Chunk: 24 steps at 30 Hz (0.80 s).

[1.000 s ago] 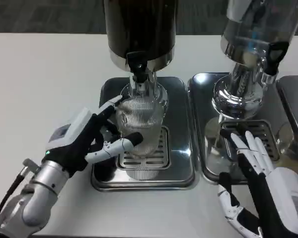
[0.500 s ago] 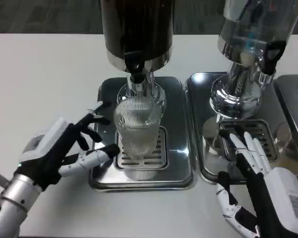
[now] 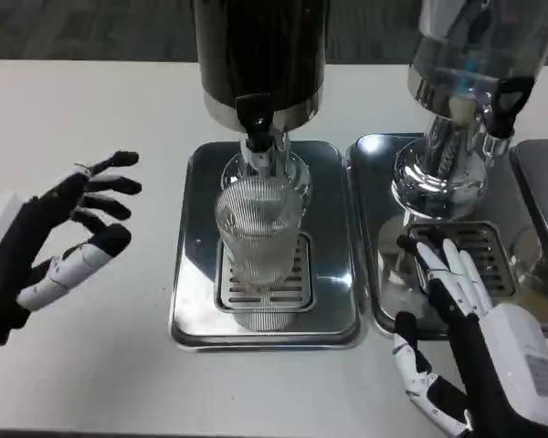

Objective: Grasp the cup under the faucet to collect the drink, then remove the cup.

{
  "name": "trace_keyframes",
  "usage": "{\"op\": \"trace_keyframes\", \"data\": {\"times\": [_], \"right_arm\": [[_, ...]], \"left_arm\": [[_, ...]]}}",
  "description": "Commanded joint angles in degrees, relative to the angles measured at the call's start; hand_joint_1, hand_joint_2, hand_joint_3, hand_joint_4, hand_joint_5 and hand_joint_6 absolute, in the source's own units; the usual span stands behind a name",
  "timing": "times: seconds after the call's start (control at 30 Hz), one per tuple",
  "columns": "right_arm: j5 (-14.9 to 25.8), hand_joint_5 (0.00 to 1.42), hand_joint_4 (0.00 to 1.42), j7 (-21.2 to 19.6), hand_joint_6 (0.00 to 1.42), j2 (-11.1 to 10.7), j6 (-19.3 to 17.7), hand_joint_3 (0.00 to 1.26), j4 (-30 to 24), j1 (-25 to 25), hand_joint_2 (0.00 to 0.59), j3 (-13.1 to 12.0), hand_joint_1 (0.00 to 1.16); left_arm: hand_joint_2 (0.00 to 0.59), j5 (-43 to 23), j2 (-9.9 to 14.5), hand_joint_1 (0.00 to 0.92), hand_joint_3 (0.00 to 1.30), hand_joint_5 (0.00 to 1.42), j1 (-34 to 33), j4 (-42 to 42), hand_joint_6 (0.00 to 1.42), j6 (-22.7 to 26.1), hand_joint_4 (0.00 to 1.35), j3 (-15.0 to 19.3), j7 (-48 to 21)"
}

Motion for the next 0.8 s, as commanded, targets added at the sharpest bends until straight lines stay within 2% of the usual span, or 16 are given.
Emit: {"op": "trace_keyframes", "data": {"times": [0.03,0.13,0.2,0.3,0.37,0.47,0.6,0.8], "right_arm": [[0.49,0.0,0.0,-0.44,0.34,-0.1,-0.9,0.12,0.3,-0.66,0.586,-0.06,0.55],[0.62,0.0,0.0,0.04,0.34,-0.17,-0.78,0.12,0.3,-0.98,0.586,0.06,0.55],[-0.09,0.0,0.0,0.13,0.34,0.14,-0.22,0.12,-0.27,-1.33,0.586,0.47,0.55],[-0.75,0.0,0.0,-0.03,0.34,1.04,0.68,0.13,-0.61,-1.45,0.584,1.12,0.55],[-1.07,0.0,0.0,-0.04,0.34,1.24,0.94,0.13,-0.68,-1.27,0.584,1.3,0.55],[-1.59,0.0,0.0,-0.6,0.34,1.93,1.23,0.13,-0.56,-1.12,0.583,1.66,0.55],[-2.05,0.0,0.0,-1.25,0.34,2.63,1.43,0.13,-0.39,-0.8,0.583,2.2,0.55],[-2.66,0.0,0.0,-2.18,0.34,3.35,1.48,0.13,-0.32,-0.24,0.583,2.76,0.54]], "left_arm": [[0.124,-14.05,-0.71,0.0,0.34,0.38,-0.02,-3.64,0.41,1.11,0.36,2.19,-13.09],[0.118,-26.25,-1.63,0.0,0.34,0.32,-0.81,-7.59,0.33,7.65,0.31,4.31,-24.57],[0.113,-32.82,-1.18,0.0,0.33,0.27,-2.06,-9.65,0.29,14.05,0.26,6.1,-32.85],[0.107,-38.7,-0.72,0.0,0.28,0.23,-3.96,-10.48,0.24,22.3,0.21,9.21,-42.37],[0.109,-42.95,-0.02,0.0,0.25,0.21,-6.49,-10.78,0.22,31.4,0.17,10.56,-49.37],[0.097,-45.66,0.39,0.0,0.22,0.18,-9.3,-11.06,0.19,41.16,0.13,12.92,-56.3],[0.081,-47.49,1.78,0.0,0.19,0.17,-14.2,-11.1,0.17,54.74,0.1,14.27,-63.53],[0.069,-45.85,2.91,0.0,0.17,0.14,-21.43,-7.38,0.15,67.03,0.06,14.85,-69.78]]}}
